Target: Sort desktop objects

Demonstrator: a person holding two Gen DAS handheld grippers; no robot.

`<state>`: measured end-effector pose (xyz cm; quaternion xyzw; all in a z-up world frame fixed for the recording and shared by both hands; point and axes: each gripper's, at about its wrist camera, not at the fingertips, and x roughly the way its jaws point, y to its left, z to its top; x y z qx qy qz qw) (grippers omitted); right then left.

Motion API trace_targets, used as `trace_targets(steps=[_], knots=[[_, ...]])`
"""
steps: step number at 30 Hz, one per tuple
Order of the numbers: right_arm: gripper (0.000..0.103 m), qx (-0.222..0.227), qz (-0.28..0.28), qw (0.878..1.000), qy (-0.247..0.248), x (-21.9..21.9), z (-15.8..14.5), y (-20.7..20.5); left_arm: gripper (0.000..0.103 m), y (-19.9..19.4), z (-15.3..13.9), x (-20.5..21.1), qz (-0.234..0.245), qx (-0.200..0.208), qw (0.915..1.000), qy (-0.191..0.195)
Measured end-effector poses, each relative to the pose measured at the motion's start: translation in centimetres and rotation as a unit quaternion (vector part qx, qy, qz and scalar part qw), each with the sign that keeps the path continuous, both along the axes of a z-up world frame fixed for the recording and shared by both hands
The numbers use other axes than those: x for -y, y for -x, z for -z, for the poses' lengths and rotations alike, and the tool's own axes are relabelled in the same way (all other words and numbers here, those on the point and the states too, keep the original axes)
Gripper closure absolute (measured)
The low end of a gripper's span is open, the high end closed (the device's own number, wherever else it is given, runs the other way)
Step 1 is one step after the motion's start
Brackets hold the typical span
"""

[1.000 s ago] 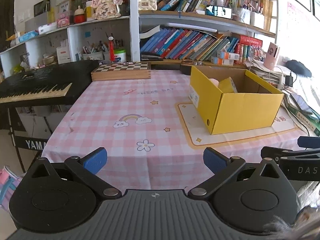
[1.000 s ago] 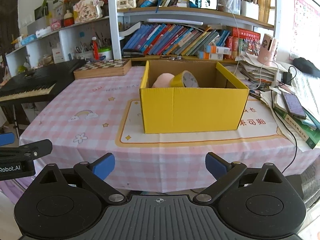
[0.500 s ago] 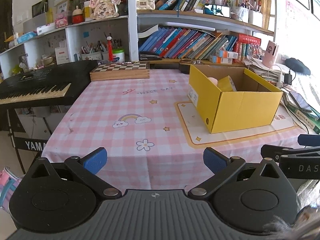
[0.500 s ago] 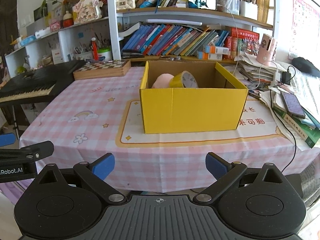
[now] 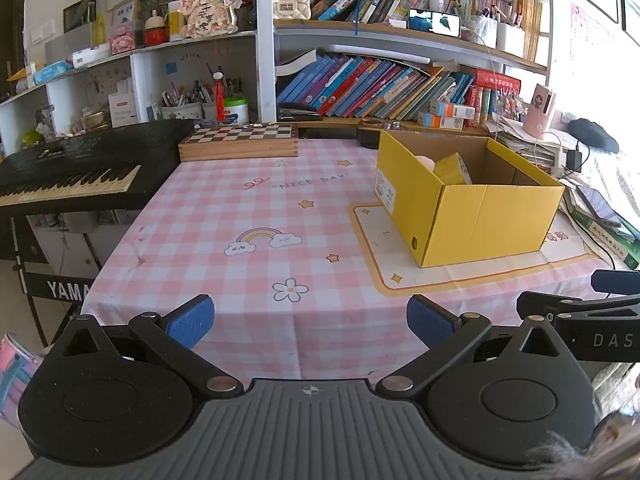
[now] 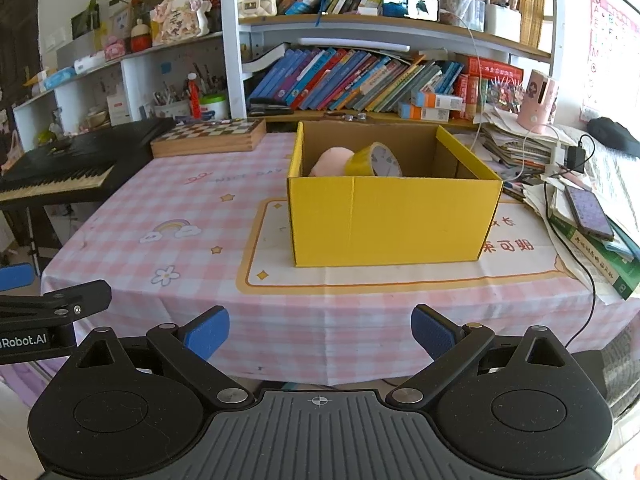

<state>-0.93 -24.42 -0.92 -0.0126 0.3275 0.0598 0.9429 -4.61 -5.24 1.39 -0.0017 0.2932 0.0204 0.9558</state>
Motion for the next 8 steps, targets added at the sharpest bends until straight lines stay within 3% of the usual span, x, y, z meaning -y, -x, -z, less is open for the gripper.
trace_targets(steps=[8], knots=[[0.004, -0.005, -0.002, 1.0, 0.005, -0.1, 0.19, -0.16, 0.0, -0.33, 0.0, -0.28, -0.008, 0.003, 0.9999, 0.005]])
